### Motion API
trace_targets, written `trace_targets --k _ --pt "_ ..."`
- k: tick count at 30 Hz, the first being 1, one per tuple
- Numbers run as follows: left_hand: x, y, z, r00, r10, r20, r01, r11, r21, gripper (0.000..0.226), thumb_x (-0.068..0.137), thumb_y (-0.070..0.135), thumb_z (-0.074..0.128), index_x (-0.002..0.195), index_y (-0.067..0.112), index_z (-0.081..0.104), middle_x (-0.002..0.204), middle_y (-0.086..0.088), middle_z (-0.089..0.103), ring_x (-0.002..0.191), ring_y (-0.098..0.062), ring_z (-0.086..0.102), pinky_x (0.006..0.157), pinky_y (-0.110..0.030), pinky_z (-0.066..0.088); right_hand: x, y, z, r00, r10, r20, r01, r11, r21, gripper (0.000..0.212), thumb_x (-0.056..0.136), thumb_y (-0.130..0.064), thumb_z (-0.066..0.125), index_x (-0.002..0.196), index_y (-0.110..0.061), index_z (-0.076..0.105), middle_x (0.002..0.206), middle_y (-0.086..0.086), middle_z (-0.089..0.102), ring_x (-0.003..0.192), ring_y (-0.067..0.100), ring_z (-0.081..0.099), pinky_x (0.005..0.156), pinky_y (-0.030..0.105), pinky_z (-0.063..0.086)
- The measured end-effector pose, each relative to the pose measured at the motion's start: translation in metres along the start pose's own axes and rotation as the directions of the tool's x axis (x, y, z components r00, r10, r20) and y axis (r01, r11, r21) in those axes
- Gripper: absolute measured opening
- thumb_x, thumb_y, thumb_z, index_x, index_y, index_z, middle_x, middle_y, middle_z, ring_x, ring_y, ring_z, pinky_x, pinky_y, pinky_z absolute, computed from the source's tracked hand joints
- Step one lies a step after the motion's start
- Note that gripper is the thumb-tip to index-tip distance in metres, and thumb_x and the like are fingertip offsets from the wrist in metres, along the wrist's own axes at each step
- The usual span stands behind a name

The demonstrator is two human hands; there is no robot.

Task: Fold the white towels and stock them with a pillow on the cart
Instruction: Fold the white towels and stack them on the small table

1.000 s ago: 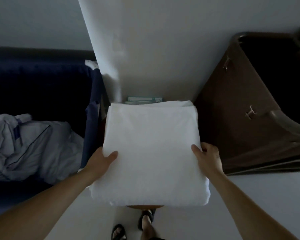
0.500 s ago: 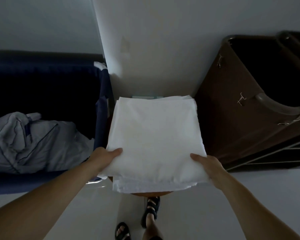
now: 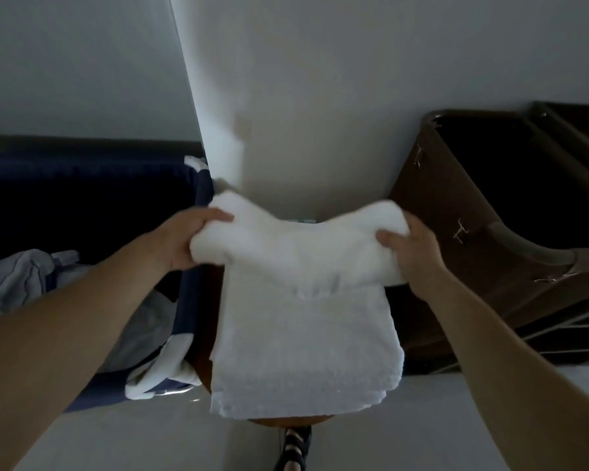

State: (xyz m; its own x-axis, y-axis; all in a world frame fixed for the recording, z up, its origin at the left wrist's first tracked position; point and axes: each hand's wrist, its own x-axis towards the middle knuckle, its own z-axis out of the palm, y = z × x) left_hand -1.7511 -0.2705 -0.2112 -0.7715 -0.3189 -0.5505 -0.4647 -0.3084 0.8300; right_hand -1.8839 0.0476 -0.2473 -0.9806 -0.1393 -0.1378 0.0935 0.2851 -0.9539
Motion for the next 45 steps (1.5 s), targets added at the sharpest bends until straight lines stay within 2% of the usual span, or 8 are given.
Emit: trace_targets --k 6,11,14,18,25,31,38,45 --pt "0.001 0.047 -0.003 0.961 0.274 0.04 -0.255 0.933 -0.255 0.024 0.086 0.018 0.068 0.11 0.017 0.062 0.088 -0.005 0.078 0.076 -0.025 0.076 0.057 -0.038 0.06 0.035 -0.063 -0.021 0.989 -0.128 -0.073 0.135 0.986 0.099 0.068 0.073 -0.038 0.077 0.136 -0.03 0.056 0.125 -0.007 0.063 0.112 0.021 0.061 0.093 0.04 0.05" --pt "0.028 -0.056 -0.019 0.997 0.033 0.065 -0.02 0.98 -0.2 0.044 0.079 0.019 0.074 0.122 0.019 0.065 0.113 -0.011 0.074 0.094 -0.03 0.073 0.069 -0.048 0.061 0.009 0.014 -0.023 0.997 0.059 -0.051 -0.056 0.997 0.058 0.054 0.081 -0.019 0.078 0.131 -0.025 0.059 0.113 -0.008 0.067 0.098 0.016 0.067 0.089 0.04 0.056" --pt "0.034 -0.145 -0.018 0.991 -0.129 -0.042 0.126 0.99 -0.061 0.031 0.087 0.022 0.072 0.116 0.012 0.067 0.098 -0.009 0.077 0.078 -0.025 0.075 0.057 -0.035 0.059 -0.025 0.086 -0.013 0.959 0.28 -0.034 -0.28 0.96 0.004 0.053 0.083 -0.005 0.075 0.132 -0.014 0.059 0.114 0.007 0.07 0.082 0.015 0.07 0.072 0.031 0.058" --pt "0.04 -0.214 -0.018 0.964 -0.218 -0.153 0.231 0.97 0.071 0.041 0.087 0.033 0.074 0.118 0.007 0.065 0.095 -0.009 0.076 0.08 -0.027 0.073 0.055 -0.032 0.056 -0.047 0.141 -0.007 0.9 0.432 -0.055 -0.431 0.864 -0.259 0.044 0.085 -0.025 0.076 0.123 -0.01 0.063 0.112 0.01 0.069 0.096 0.03 0.067 0.091 0.048 0.055" --pt "0.048 -0.203 -0.008 0.954 -0.08 -0.288 0.154 0.957 0.245 0.044 0.094 0.033 0.066 0.124 0.004 0.055 0.113 -0.012 0.065 0.1 -0.032 0.064 0.086 -0.045 0.056 -0.036 0.117 -0.004 0.917 0.391 -0.076 -0.389 0.836 -0.386 0.043 0.094 -0.042 0.062 0.12 -0.008 0.063 0.112 0.012 0.064 0.101 0.034 0.062 0.094 0.048 0.051" --pt "0.042 -0.198 -0.011 0.949 -0.001 -0.315 0.106 0.943 0.317 0.031 0.093 0.045 0.064 0.099 0.015 0.061 0.092 -0.001 0.066 0.079 -0.019 0.063 0.055 -0.028 0.044 -0.023 0.099 -0.025 0.951 0.297 -0.082 -0.308 0.897 -0.318 0.027 0.087 -0.043 0.069 0.094 -0.018 0.063 0.095 0.002 0.066 0.083 0.024 0.063 0.081 0.041 0.053" --pt "0.041 -0.238 -0.008 0.913 0.117 -0.391 0.166 0.769 0.617 0.049 0.097 0.053 0.051 0.115 0.007 0.045 0.1 -0.002 0.051 0.087 -0.023 0.048 0.077 -0.033 0.037 -0.051 0.174 -0.027 0.927 0.276 -0.253 -0.374 0.662 -0.65 0.017 0.097 -0.027 0.044 0.098 -0.023 0.061 0.101 0.013 0.069 0.09 0.034 0.061 0.079 0.042 0.051" --pt "0.043 -0.238 -0.006 0.904 0.148 -0.4 0.143 0.779 0.611 0.04 0.097 0.054 0.05 0.103 0.016 0.039 0.087 0.008 0.048 0.068 -0.009 0.044 0.057 -0.026 0.032 -0.031 0.146 -0.02 0.939 0.267 -0.218 -0.343 0.786 -0.515 0.082 0.084 -0.075 0.012 0.11 -0.02 0.066 0.109 0.014 0.066 0.101 0.038 0.059 0.092 0.048 0.047"
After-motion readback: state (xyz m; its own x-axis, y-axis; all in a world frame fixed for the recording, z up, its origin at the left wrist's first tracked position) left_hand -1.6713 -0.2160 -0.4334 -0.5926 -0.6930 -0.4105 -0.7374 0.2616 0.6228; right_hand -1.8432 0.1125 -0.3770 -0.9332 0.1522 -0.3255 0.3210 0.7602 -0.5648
